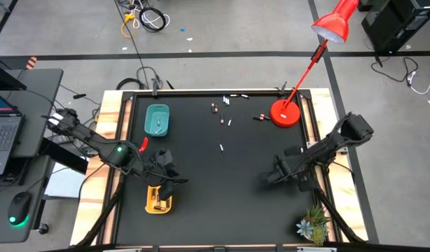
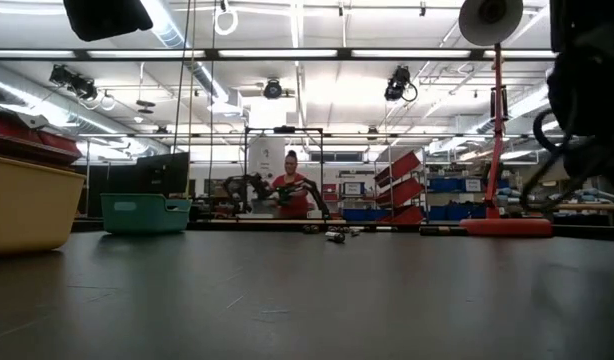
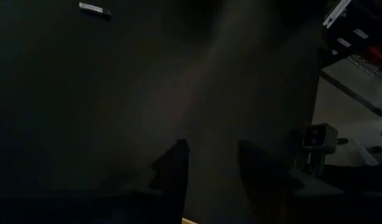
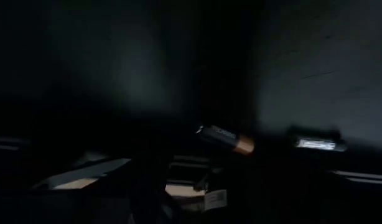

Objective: Sort batteries
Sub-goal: Put the black battery into the yellow bin

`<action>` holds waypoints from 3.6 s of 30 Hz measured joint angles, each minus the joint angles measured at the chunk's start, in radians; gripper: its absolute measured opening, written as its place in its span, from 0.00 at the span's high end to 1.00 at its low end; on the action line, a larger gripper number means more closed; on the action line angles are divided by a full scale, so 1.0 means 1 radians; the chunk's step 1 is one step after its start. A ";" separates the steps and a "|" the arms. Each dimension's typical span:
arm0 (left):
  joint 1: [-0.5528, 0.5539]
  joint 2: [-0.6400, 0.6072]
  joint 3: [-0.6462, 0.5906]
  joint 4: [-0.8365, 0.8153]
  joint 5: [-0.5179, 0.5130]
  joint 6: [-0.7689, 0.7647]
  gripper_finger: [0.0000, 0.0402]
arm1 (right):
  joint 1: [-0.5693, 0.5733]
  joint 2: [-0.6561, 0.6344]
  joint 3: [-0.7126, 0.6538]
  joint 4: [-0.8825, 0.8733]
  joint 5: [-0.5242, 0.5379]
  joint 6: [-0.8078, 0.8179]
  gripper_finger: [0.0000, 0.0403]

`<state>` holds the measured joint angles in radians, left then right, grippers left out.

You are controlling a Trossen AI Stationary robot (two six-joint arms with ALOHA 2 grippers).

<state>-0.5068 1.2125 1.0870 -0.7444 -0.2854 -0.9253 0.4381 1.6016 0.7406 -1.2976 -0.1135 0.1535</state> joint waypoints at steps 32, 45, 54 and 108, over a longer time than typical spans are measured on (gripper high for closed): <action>-0.011 -0.036 0.000 -0.011 0.028 0.007 0.63 | 0.027 0.219 -0.038 0.111 -0.047 0.035 0.73; -0.010 -0.037 0.000 -0.010 0.028 0.024 0.63 | -0.046 0.186 -0.009 0.099 -0.035 0.008 0.99; -0.010 -0.037 0.000 -0.007 0.028 0.023 0.63 | -0.143 0.185 0.061 0.038 -0.060 0.007 0.80; -0.030 -0.036 0.000 0.045 0.073 0.050 0.63 | -0.251 0.348 -0.041 0.018 -0.065 0.030 0.31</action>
<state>-0.5371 1.1763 1.0867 -0.6991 -0.2127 -0.8758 0.1871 1.9499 0.6995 -1.2795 -0.1782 0.1833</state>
